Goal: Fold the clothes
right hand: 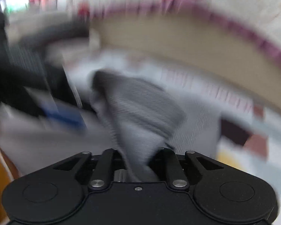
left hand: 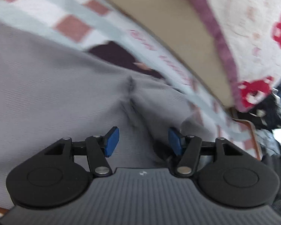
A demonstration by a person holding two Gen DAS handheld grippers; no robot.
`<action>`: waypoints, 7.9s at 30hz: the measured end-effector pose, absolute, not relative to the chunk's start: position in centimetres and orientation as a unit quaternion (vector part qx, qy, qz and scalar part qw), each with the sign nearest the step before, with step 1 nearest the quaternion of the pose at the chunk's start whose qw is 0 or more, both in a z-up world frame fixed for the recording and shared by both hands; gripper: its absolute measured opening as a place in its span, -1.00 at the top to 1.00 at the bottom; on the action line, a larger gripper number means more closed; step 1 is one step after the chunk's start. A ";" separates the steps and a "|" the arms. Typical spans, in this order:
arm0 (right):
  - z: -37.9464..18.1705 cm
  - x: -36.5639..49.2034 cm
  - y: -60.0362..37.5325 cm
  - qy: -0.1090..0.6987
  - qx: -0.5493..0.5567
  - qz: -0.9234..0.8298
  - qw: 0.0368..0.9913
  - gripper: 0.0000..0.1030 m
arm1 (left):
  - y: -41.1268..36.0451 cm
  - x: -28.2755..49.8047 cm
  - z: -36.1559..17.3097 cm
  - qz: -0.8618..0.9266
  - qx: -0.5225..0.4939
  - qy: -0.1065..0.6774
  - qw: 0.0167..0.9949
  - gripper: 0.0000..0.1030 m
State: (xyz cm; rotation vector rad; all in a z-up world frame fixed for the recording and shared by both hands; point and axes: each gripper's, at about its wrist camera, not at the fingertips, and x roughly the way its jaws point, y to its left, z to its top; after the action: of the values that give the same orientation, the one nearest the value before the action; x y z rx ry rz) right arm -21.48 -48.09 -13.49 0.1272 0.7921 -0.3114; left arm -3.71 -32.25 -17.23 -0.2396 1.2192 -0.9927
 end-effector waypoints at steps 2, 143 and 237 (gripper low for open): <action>-13.3 -22.0 -47.5 0.369 0.062 -0.146 0.916 0.19 | -30.9 -3.2 -17.9 -0.436 -0.120 0.553 0.700 -0.11; -12.4 -33.9 -52.1 0.302 0.358 -0.158 0.869 0.06 | -35.0 -9.8 -11.2 -0.553 0.103 0.446 0.696 -0.42; -12.0 -22.5 -58.6 0.301 0.221 -0.241 0.896 -0.28 | -41.5 -5.3 -15.5 -0.552 0.070 0.463 0.690 -0.24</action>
State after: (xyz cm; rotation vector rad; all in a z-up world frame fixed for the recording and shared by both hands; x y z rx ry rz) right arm -22.52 -58.61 -11.98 0.4586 0.6231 -0.4996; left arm -5.28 -41.52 -15.54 0.1557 1.0356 -1.2349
